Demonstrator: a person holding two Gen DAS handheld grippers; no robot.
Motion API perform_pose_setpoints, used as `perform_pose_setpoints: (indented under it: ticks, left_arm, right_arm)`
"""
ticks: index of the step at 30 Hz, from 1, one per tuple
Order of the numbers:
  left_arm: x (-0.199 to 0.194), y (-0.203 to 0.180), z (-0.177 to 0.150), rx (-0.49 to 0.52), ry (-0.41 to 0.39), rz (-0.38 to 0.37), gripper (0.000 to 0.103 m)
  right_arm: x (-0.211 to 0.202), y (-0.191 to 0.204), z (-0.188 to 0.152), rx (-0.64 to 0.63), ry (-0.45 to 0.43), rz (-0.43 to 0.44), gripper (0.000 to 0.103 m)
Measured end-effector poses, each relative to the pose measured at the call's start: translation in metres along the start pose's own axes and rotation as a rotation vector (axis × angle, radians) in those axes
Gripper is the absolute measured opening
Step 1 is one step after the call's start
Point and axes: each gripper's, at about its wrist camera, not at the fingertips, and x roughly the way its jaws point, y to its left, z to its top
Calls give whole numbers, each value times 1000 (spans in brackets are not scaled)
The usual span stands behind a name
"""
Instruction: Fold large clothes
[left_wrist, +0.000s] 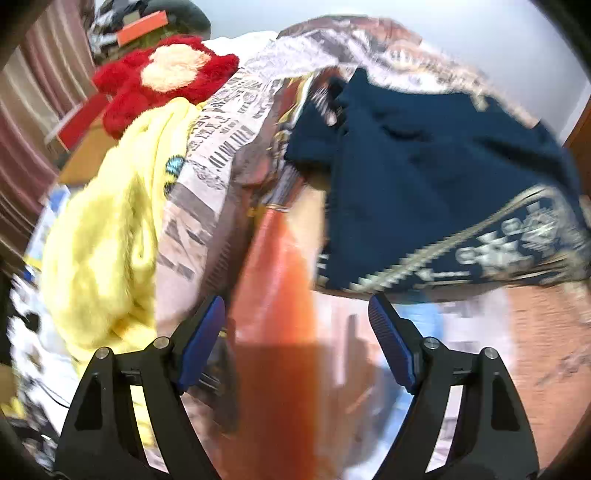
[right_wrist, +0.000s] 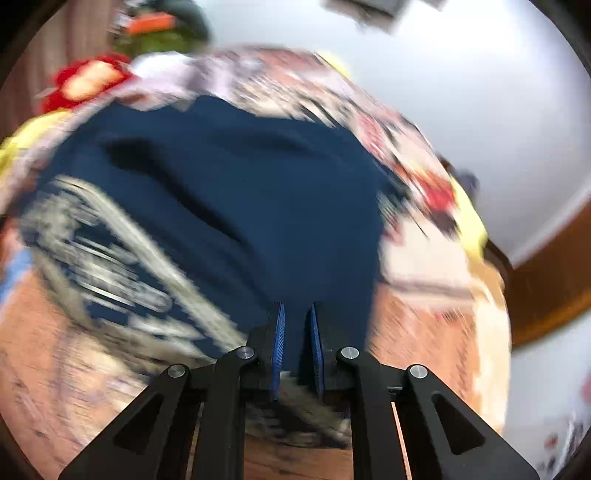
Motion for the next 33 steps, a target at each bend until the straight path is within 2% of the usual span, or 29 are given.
perform_pose_setpoints:
  ticks: [3,5,7,9,14,18,21,30,33]
  left_arm:
    - [-16,-9,-5,-55,-8,-105,80]
    - [-17,-16,-7,-101,4,-190,80]
    - [-11,-21,-9,-161,31,-291,80]
    - [-3,-27,-12,-217,50,-356,80]
    - [23,-33,-12,-329,98,-494,80]
    - [44,-39,-6,-393,120,-551,80]
    - [51,-41,1,-442,97,-601,80]
    - [79,-51,39,-474,39,-600,80]
    - [88,-45,49,-542,8,-619,81]
  right_arm:
    - [8,-26,-8,74,22,98,9]
    - [7,-23,-7,52,26,79,9]
    - [7,-12,-8,-4,17,24,9]
    - [6,-4,-10,-30,10,-11,9]
    - [6,-12,-11,14,11,23,9]
    - [7,-16,-10,45,11,54,9]
    - [7,-18,-10,59,8,68,9]
    - [12,-30,-11,124,13,147,9]
    - [12,-31,-11,136,14,161,9]
